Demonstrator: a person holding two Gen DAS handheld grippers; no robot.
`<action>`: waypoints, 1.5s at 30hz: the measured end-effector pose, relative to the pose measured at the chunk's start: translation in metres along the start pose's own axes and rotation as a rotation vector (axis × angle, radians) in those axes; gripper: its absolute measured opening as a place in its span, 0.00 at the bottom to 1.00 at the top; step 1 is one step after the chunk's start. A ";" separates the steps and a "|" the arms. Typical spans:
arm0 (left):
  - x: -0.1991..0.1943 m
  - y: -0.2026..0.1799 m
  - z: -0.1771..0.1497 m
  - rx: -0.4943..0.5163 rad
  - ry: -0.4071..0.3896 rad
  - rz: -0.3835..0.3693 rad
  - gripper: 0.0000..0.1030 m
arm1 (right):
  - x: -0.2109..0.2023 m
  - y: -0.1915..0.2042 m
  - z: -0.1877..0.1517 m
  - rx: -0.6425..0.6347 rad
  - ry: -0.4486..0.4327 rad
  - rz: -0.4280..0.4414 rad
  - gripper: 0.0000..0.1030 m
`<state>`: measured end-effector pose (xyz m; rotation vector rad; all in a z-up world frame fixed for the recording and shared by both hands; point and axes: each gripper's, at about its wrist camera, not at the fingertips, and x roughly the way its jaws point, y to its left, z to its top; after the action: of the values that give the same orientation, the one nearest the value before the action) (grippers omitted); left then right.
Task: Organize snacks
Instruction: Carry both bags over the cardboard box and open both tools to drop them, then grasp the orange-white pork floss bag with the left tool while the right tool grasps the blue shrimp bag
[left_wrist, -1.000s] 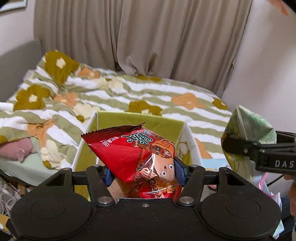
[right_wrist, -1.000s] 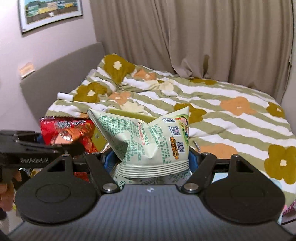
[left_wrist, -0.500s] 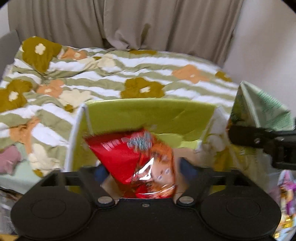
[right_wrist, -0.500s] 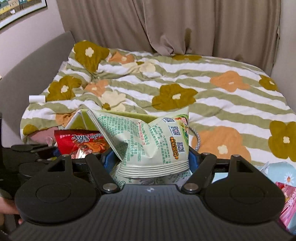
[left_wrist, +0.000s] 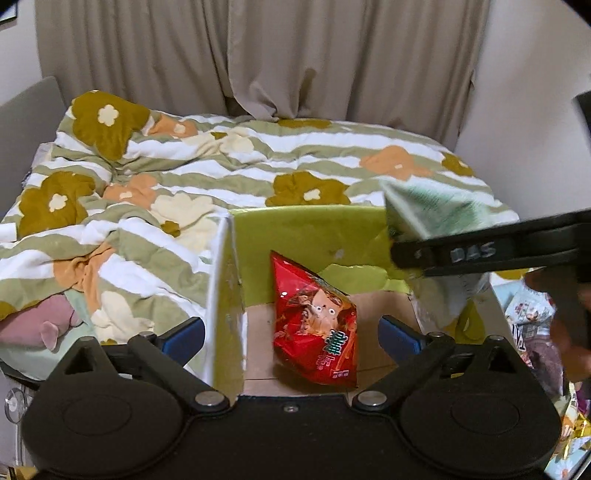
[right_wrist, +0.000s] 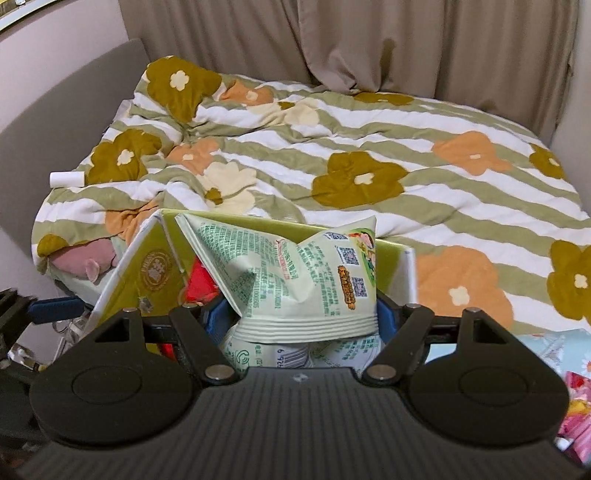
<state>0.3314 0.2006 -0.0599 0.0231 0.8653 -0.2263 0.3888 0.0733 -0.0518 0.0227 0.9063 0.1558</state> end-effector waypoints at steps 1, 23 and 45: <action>-0.002 0.002 0.000 -0.007 -0.008 0.000 0.99 | 0.004 0.002 0.000 0.001 0.012 0.005 0.88; -0.075 -0.038 -0.023 -0.071 -0.119 0.094 0.99 | -0.070 -0.031 -0.048 0.103 -0.142 0.056 1.00; -0.153 -0.265 -0.098 -0.002 -0.209 -0.019 0.99 | -0.288 -0.226 -0.195 0.159 -0.329 -0.062 1.00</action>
<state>0.1072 -0.0184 0.0112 -0.0105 0.6580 -0.2412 0.0893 -0.2003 0.0344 0.1636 0.5884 0.0196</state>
